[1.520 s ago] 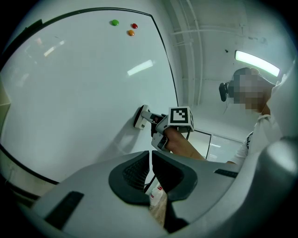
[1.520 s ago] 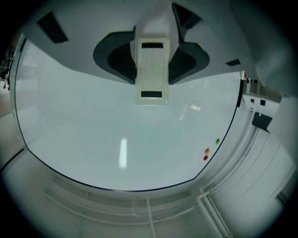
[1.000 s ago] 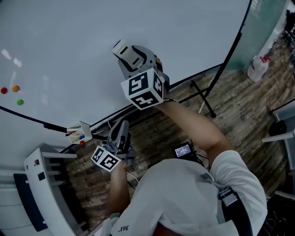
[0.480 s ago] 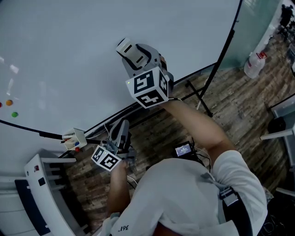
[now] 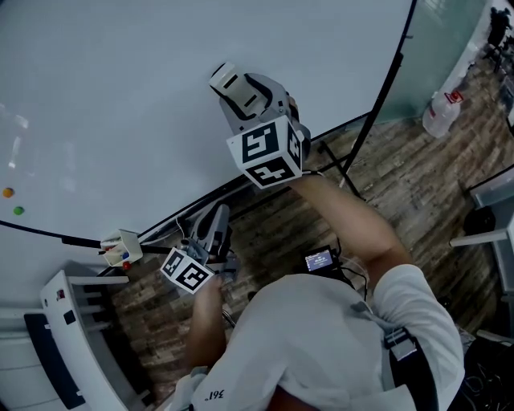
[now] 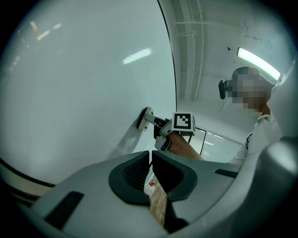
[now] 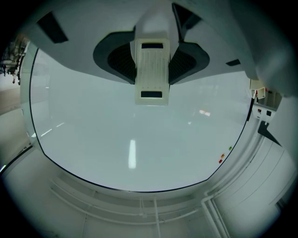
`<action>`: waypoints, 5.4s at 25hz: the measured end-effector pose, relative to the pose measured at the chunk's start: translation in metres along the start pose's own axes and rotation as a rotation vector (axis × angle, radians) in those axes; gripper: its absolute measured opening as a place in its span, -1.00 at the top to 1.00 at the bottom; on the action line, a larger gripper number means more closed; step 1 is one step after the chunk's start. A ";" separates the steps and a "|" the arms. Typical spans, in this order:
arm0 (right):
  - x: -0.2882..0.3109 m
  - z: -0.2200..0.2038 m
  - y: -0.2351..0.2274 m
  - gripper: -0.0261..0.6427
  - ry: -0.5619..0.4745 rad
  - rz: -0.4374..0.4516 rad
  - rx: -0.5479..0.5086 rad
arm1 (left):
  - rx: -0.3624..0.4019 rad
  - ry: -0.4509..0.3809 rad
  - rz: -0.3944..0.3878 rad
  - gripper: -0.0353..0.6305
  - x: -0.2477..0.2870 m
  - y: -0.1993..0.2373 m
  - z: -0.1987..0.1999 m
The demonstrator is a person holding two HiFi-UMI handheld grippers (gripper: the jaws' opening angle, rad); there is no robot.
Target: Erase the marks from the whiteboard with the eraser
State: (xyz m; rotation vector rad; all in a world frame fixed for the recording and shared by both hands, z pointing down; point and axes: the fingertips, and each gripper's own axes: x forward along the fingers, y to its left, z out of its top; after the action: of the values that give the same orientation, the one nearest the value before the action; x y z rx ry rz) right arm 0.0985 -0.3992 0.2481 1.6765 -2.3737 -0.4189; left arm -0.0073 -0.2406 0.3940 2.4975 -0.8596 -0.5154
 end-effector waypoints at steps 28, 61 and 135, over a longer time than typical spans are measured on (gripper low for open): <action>-0.019 -0.034 -0.100 0.20 0.029 -0.096 0.012 | 0.022 0.026 0.010 0.87 0.032 -0.025 -0.020; -0.081 -0.056 -0.146 0.20 0.059 -0.164 0.088 | 0.029 -0.021 0.080 0.87 -0.029 -0.045 -0.028; -0.324 -0.150 0.061 0.20 0.252 0.116 0.338 | -0.024 0.032 0.044 0.87 -0.139 -0.150 -0.079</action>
State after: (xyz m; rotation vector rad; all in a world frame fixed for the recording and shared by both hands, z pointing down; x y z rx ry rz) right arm 0.2020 -0.0912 0.4088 1.5926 -2.4307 0.2148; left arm -0.0001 -0.0223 0.4087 2.4525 -0.8889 -0.4675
